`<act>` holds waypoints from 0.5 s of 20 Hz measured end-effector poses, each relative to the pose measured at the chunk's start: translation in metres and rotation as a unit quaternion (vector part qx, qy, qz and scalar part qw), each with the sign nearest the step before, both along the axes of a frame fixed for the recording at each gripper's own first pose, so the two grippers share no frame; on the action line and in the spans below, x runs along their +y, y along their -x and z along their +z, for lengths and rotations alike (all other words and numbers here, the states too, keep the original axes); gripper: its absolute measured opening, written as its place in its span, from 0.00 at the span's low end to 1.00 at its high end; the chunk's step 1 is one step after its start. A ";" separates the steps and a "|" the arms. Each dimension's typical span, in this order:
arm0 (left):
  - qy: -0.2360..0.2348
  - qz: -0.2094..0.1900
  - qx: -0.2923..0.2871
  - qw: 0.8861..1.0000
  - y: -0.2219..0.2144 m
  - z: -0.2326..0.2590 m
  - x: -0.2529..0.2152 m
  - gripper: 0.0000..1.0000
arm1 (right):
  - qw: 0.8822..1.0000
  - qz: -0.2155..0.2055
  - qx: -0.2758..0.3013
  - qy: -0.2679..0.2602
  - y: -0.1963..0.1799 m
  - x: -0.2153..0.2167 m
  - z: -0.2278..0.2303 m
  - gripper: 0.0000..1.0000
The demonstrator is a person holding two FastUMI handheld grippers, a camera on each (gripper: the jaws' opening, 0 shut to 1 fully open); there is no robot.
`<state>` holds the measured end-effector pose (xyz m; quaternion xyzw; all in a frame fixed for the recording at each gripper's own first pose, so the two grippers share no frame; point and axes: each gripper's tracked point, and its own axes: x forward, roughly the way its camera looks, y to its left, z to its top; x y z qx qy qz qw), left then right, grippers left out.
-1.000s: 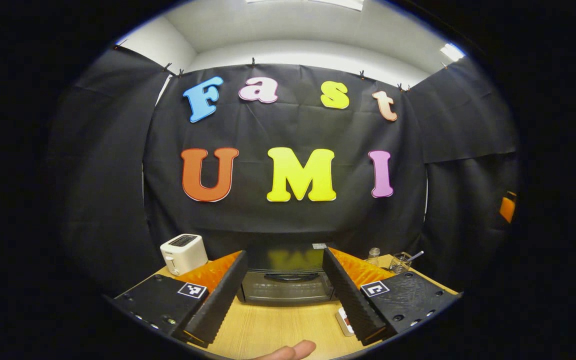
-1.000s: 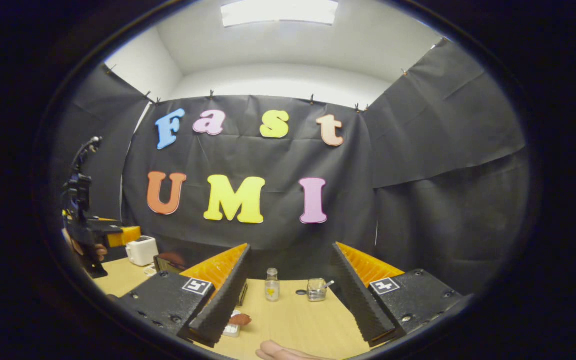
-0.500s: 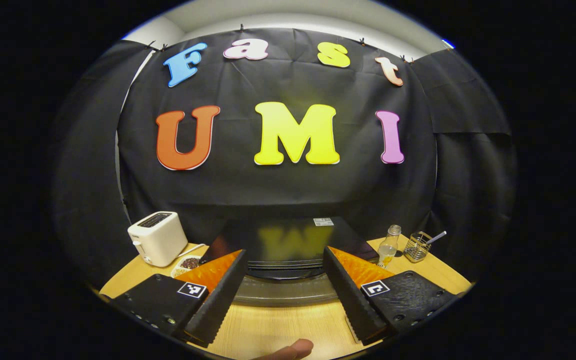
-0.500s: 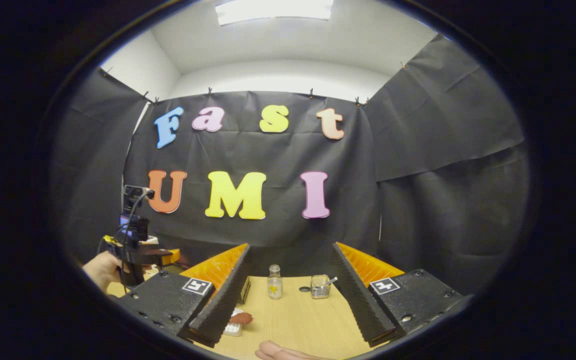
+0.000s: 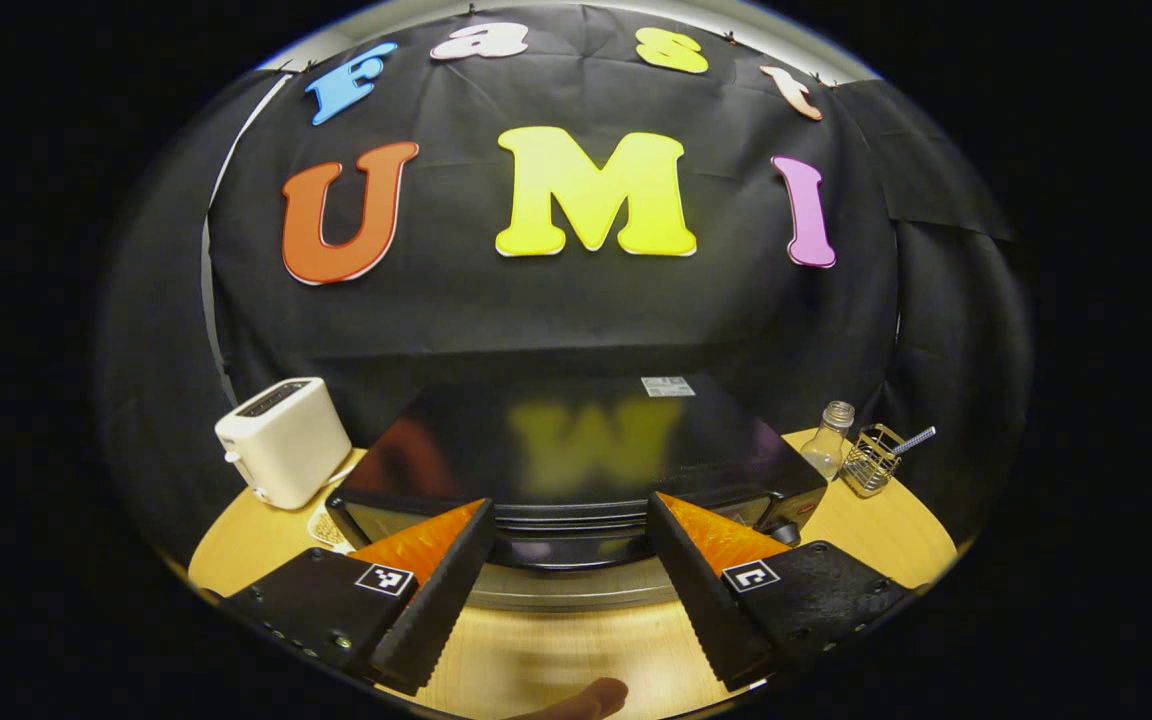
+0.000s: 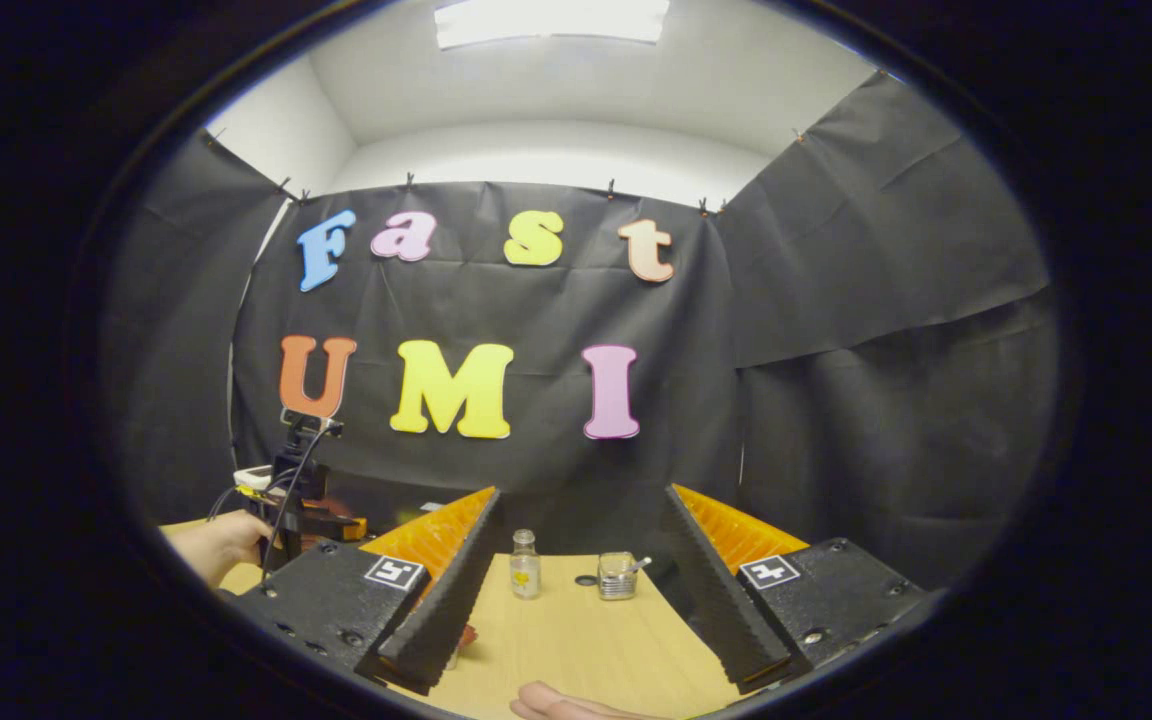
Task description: Open the electric oven with the left hand, put the food in, and close the electric oven.
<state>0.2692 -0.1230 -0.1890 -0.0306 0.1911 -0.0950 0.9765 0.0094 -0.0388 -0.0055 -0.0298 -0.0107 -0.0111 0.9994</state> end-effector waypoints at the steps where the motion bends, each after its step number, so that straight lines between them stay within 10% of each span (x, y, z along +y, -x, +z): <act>1: 0.002 -0.004 -0.002 1.000 -0.001 0.000 0.001 0.98 | 1.000 -0.003 0.000 0.000 -0.001 -0.003 0.000 0.99; 10: 0.002 -0.004 0.014 1.000 0.010 -0.003 0.001 0.98 | 1.000 0.011 0.022 -0.013 0.000 0.000 0.004 1.00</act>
